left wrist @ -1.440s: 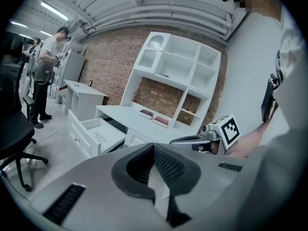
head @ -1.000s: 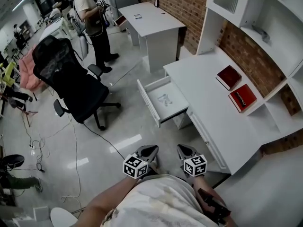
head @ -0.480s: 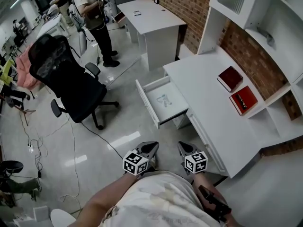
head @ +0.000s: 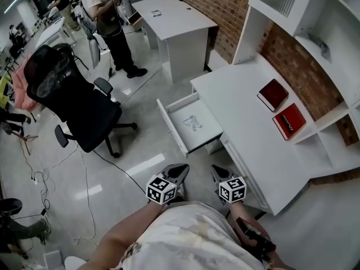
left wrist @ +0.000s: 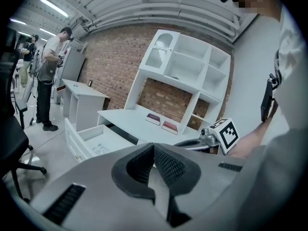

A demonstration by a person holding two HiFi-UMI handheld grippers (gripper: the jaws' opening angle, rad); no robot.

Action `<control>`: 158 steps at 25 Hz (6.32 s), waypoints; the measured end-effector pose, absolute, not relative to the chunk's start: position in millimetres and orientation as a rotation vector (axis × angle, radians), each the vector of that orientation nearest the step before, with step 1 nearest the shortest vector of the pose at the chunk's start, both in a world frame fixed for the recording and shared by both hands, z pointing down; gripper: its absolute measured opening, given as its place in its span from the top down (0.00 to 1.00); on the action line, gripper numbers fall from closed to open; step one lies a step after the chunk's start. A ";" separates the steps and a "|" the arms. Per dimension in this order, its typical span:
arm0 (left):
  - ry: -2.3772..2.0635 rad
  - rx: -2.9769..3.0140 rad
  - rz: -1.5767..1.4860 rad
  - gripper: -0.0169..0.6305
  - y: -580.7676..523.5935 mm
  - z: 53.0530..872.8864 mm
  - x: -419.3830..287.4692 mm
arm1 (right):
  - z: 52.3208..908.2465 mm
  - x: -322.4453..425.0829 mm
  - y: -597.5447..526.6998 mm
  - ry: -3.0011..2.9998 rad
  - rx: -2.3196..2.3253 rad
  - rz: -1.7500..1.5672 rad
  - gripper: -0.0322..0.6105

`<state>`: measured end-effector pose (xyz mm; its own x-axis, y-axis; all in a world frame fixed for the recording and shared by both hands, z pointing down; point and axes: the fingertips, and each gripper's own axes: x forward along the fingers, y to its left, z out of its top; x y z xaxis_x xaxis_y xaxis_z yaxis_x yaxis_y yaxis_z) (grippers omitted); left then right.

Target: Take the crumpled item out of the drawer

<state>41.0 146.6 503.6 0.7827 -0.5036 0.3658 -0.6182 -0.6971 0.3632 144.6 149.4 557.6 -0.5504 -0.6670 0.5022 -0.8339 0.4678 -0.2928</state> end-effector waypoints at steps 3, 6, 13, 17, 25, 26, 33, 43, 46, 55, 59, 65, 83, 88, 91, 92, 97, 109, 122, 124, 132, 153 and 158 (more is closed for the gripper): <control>-0.823 2.509 0.332 0.94 130.2 502.5 40.7 | 559.6 145.8 134.9 -2.384 1.285 0.741 0.91; -0.804 2.513 0.334 0.94 115.1 500.0 36.5 | 559.8 144.1 120.0 -2.369 1.296 0.744 0.91; -0.784 2.527 0.314 0.94 71.9 493.6 25.2 | 549.8 130.7 75.3 -2.366 1.332 0.703 0.91; -0.777 2.538 0.300 0.94 47.7 492.1 16.3 | 551.6 126.8 55.9 -2.345 1.354 0.700 0.91; -0.757 2.551 0.274 0.94 19.5 490.5 1.6 | 545.9 116.0 25.1 -2.324 1.401 0.680 0.91; -0.750 2.552 0.276 0.94 18.9 491.2 0.6 | 546.0 115.5 23.4 -2.319 1.403 0.680 0.91; -0.803 2.528 0.250 0.94 0.5 490.6 -20.4 | 547.8 105.4 11.7 -2.304 1.386 0.677 0.91; -0.840 2.517 0.236 0.94 -16.1 492.9 -28.9 | 556.9 94.1 -8.9 -2.301 1.319 0.674 0.91; -0.861 2.510 0.229 0.94 -24.6 493.5 -31.3 | 559.6 93.6 -20.2 -2.304 1.305 0.674 0.91; -0.911 2.482 0.220 0.94 -59.7 495.8 -32.3 | 564.2 90.5 -57.7 -2.318 1.244 0.673 0.91; -0.899 2.472 0.239 0.94 -71.2 502.0 -25.7 | 571.1 95.2 -73.6 -2.307 1.230 0.686 0.91; -0.905 2.429 0.252 0.94 -82.6 511.7 -20.7 | 587.1 98.9 -82.5 -2.281 1.177 0.726 0.91; -0.942 2.307 0.315 0.94 -104.0 541.6 -23.0 | 649.5 89.7 -115.5 -2.175 0.999 0.736 0.91; -0.958 2.274 0.321 0.94 -106.6 549.3 -26.7 | 666.8 85.5 -123.5 -2.152 0.958 0.737 0.91; -0.972 2.248 0.320 0.94 -107.4 554.3 -29.9 | 676.9 80.9 -127.5 -2.147 0.928 0.746 0.91; -0.976 2.240 0.318 0.94 -108.0 555.7 -31.3 | 680.1 79.2 -129.1 -2.142 0.920 0.749 0.91; -1.001 2.200 0.311 0.94 -110.0 561.1 -37.1 | 696.8 72.7 -133.7 -2.109 0.884 0.758 0.91; -1.072 2.111 0.299 0.94 -106.5 570.6 -48.1 | 738.8 72.8 -142.5 -1.999 0.803 0.747 0.78; -1.140 2.036 0.303 0.94 -106.7 582.9 -64.1 | 782.0 62.9 -164.4 -1.898 0.771 0.765 0.63; -1.147 2.023 0.301 0.94 -107.8 583.9 -65.5 | 790.6 66.1 -167.9 -1.876 0.777 0.778 0.60; -1.178 1.970 0.312 0.94 -102.1 591.4 -73.6 | 822.8 74.2 -175.0 -1.803 0.781 0.814 0.50; -1.234 1.878 0.312 0.94 -100.9 604.1 -82.9 | 870.3 81.5 -176.0 -1.708 0.706 0.847 0.47; -1.246 1.863 0.308 0.94 -100.4 605.3 -82.8 | 874.2 83.3 -176.5 -1.697 0.685 0.830 0.47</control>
<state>-82.8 -100.4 605.3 0.4726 -0.6380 0.6079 -0.8478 -0.1410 0.5112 83.3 -176.5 874.2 -0.2595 -0.0362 0.9651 -0.7839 0.5915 -0.1886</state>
